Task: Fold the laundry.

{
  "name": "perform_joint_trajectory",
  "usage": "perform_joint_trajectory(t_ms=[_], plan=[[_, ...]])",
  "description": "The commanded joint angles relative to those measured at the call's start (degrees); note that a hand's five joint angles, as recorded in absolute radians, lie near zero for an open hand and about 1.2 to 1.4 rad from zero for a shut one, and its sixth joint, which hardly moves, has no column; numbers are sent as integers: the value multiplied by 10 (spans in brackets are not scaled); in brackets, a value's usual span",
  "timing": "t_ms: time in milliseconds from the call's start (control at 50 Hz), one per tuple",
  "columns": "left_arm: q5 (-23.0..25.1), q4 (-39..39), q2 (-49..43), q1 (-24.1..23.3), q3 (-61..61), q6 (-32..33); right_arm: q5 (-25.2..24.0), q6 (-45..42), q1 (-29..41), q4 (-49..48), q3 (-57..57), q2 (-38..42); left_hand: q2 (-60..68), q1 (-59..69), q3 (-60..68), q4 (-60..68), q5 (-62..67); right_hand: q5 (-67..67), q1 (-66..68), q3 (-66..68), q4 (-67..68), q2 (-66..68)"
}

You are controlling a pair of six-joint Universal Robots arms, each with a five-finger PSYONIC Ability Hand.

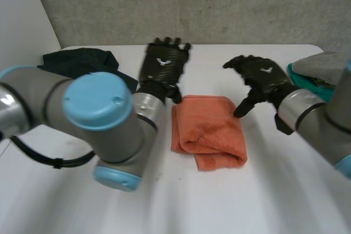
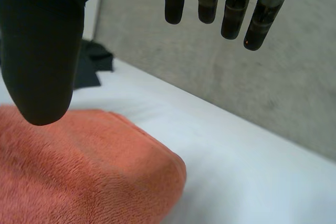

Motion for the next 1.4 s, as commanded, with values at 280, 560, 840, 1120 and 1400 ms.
perform_joint_trajectory(t_ms=[280, 560, 840, 1120, 1400], plan=[[1, -176, -181, -18, 168, 8, -2, -19, -13, 117, -116, 157, 27, 19, 21, 29, 29, -39, -17, -21, -34, -26], [3, -216, -172, -9, 120, 55, 10, -143, 6, 136, -142, 204, 19, 11, 13, 21, 20, -39, -17, -21, -34, -26], [10, -216, -103, -7, 125, 49, 49, -202, 11, 125, -111, 121, -11, -20, -17, -10, -10, -39, -17, -21, -34, -26], [155, -239, 64, 41, 65, 9, 65, -179, 69, -62, 112, -10, -1, -10, -7, 0, 0, -39, -17, -21, -34, -26], [171, -262, 74, 64, 60, -25, 68, -171, 102, -146, 179, 50, 0, -8, -5, 2, 2, -39, -17, -21, -34, -26]])
